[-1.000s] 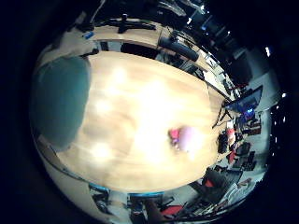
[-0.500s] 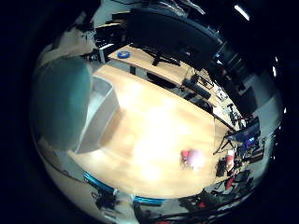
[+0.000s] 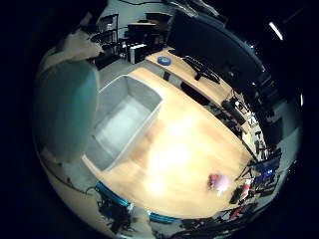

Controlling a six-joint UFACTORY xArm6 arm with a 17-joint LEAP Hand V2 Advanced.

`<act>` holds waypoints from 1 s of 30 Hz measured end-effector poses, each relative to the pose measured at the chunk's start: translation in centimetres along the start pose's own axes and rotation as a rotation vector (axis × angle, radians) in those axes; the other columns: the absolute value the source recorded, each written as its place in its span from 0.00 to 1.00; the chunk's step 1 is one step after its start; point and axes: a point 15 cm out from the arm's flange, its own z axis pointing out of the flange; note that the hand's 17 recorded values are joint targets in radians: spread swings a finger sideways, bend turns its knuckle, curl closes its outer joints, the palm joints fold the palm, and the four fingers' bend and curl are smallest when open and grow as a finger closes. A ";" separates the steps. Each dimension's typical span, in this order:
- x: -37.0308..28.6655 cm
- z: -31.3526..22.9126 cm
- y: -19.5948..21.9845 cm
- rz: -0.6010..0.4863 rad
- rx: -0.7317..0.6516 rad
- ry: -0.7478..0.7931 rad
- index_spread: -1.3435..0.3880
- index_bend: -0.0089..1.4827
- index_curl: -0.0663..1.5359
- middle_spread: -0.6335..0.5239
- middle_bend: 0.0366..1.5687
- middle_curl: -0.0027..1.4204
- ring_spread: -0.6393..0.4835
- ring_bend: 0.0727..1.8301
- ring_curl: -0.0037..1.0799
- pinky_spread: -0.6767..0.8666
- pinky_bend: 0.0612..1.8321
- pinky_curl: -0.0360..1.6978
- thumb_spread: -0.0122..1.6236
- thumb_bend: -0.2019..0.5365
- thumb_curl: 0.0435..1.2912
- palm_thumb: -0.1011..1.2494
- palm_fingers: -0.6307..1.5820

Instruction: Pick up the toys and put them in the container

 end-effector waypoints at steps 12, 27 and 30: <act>-1.7 0.4 -0.1 -0.040 -0.002 -0.031 0.57 0.77 0.76 0.17 0.72 0.93 0.31 0.77 0.89 0.32 0.88 0.46 0.65 0.31 0.91 0.88 0.66; -1.0 0.2 0.6 -0.044 -0.024 0.008 0.44 0.27 0.47 0.18 0.22 0.56 0.27 0.54 0.58 0.24 0.77 0.35 0.59 0.22 0.60 0.54 0.31; -1.1 0.1 0.7 -0.050 -0.025 0.007 0.43 0.26 0.43 0.20 0.19 0.51 0.27 0.51 0.53 0.27 0.72 0.32 0.59 0.22 0.56 0.54 0.32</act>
